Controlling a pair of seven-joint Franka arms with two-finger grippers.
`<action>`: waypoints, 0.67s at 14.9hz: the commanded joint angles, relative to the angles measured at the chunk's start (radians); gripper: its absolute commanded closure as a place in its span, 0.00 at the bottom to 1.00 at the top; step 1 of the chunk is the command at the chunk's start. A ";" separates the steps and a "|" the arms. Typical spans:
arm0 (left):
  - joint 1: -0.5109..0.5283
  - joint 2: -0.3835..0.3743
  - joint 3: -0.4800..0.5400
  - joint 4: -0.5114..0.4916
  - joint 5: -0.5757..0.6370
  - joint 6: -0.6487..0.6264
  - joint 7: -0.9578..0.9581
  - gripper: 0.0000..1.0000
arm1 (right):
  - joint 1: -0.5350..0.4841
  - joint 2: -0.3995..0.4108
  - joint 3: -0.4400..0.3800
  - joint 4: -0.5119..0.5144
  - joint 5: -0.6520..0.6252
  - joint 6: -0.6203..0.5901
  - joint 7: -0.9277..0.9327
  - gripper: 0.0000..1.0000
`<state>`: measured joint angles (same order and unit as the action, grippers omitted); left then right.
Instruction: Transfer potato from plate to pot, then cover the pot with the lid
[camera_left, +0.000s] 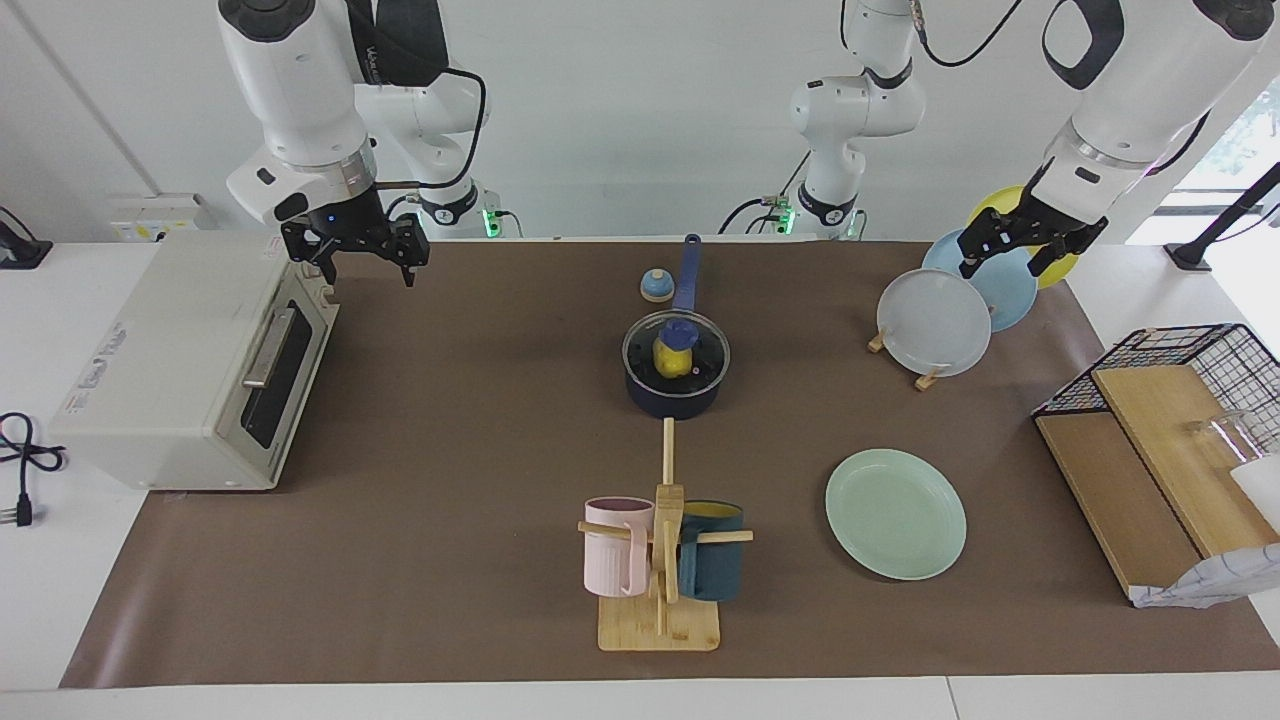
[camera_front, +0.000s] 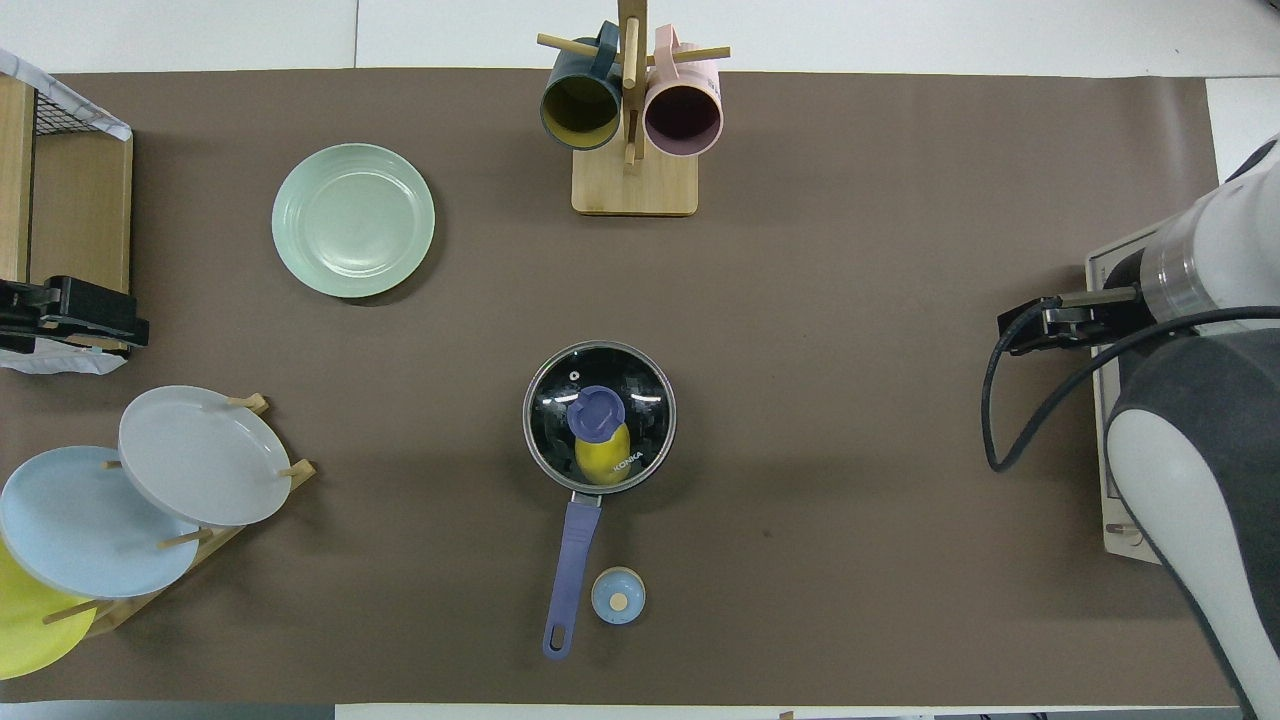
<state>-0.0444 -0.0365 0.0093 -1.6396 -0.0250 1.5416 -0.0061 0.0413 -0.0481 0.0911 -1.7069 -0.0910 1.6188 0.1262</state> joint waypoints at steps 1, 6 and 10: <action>0.000 -0.026 0.001 -0.028 0.014 0.000 -0.011 0.00 | -0.020 -0.016 0.004 -0.023 0.011 0.035 -0.034 0.00; 0.000 -0.026 0.001 -0.028 0.014 0.000 -0.011 0.00 | -0.072 -0.013 0.009 -0.020 0.017 0.027 -0.039 0.00; 0.000 -0.026 0.001 -0.028 0.014 0.000 -0.011 0.00 | -0.069 -0.012 0.012 -0.011 0.019 0.024 -0.037 0.00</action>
<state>-0.0444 -0.0365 0.0093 -1.6396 -0.0250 1.5416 -0.0061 -0.0126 -0.0480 0.0914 -1.7072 -0.0910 1.6306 0.1110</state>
